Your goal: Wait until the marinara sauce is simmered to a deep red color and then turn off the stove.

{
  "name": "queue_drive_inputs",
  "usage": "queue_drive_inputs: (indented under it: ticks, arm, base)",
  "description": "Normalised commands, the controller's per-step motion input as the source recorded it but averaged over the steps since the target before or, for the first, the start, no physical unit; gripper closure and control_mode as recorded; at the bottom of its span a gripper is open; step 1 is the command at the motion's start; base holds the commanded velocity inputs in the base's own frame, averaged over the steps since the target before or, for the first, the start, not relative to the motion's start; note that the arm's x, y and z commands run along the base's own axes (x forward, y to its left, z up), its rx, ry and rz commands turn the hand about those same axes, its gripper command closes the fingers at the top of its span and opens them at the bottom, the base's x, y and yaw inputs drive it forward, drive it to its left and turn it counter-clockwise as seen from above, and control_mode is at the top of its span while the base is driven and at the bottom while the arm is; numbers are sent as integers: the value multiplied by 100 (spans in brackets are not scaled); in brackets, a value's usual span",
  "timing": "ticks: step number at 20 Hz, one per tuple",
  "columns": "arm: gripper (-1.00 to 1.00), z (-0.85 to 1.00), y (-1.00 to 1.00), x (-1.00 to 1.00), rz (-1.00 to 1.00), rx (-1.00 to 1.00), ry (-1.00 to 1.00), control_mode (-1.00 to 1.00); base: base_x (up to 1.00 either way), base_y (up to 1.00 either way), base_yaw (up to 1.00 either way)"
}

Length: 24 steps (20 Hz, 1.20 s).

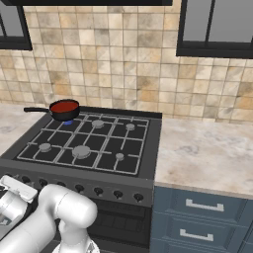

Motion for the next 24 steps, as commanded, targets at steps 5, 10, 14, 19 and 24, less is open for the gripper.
queue_drive_inputs:
  ticks: [5,10,14,19,24]
  arm:
    - [-100,0,0,0,0,0,0,-100]
    - [-100,0,0,0,0,0,0,-100]
    - [-100,0,0,0,0,0,0,-100]
    - [-100,0,0,0,0,0,0,-100]
    - [-100,0,0,0,0,0,0,-100]
  base:
    - [0,0,0]
    - [0,0,0]
    - [0,0,0]
    - [0,0,0]
    - [0,0,0]
